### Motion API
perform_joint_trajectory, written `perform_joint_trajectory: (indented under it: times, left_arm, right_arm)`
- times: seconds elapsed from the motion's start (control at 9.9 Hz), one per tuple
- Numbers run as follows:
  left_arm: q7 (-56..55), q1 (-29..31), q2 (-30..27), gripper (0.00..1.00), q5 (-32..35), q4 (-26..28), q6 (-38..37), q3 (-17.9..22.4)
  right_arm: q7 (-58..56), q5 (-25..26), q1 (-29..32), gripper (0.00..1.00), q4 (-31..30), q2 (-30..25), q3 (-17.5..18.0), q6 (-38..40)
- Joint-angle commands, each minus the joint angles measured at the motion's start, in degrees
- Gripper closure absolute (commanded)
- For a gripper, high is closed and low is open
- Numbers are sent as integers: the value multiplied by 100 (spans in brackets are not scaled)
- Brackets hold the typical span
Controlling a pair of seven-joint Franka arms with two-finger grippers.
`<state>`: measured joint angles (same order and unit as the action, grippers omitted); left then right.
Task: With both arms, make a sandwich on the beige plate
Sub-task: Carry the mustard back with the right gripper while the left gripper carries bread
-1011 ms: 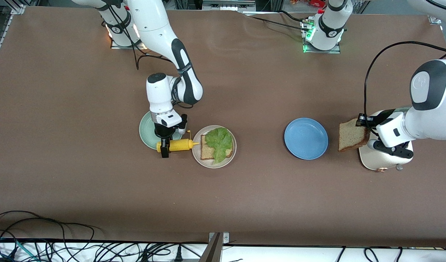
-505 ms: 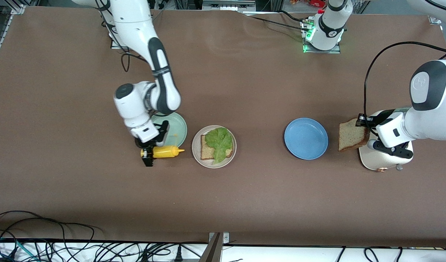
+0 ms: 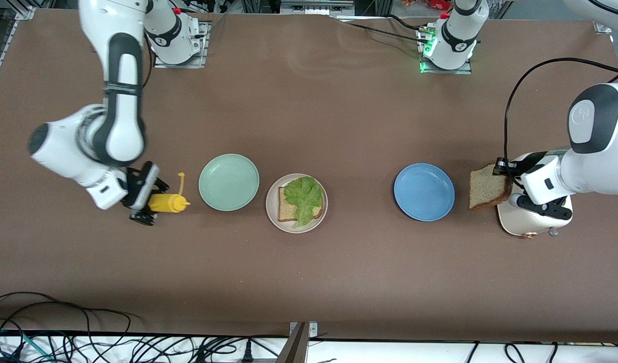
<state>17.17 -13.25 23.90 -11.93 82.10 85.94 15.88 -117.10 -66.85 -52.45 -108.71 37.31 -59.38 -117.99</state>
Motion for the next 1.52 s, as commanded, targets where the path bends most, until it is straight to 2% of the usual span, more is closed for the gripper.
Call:
perform_joint_trajectory:
  times: [0.0, 0.2, 0.4, 0.71, 0.91, 1.21, 1.41]
  left_arm:
    - [-47, -3, 54, 100, 42, -133, -68, 12]
    - [-47, -3, 54, 100, 42, -133, -68, 12]
    - [-47, -3, 54, 100, -10, -116, -68, 3]
    - [32, 6, 88, 100, -737, 7, -77, 3]
    - [49, -81, 229, 100, -1745, 68, -182, -23]
    - [67, -196, 842, 100, -3179, 34, -148, -558]
    - [-3, -581, 1002, 100, -3533, 16, 71, -691]
  right_arm:
    - [-415, -684, 1134, 100, -89, 3, 58, 1692]
    - [-1084, -1074, 1901, 100, -220, 250, 303, 2628]
    - [-1637, -1180, 2482, 100, -623, 250, 637, 3157]
    - [-3024, -1190, 3369, 100, -775, 548, 962, 3895]
    - [-3824, -1190, 4064, 100, -757, 663, 1497, 3994]
    - [-4215, -1190, 5058, 100, -670, 882, 2464, 3994]
    - [-4259, -1198, 5620, 100, -477, 1163, 3052, 4064]
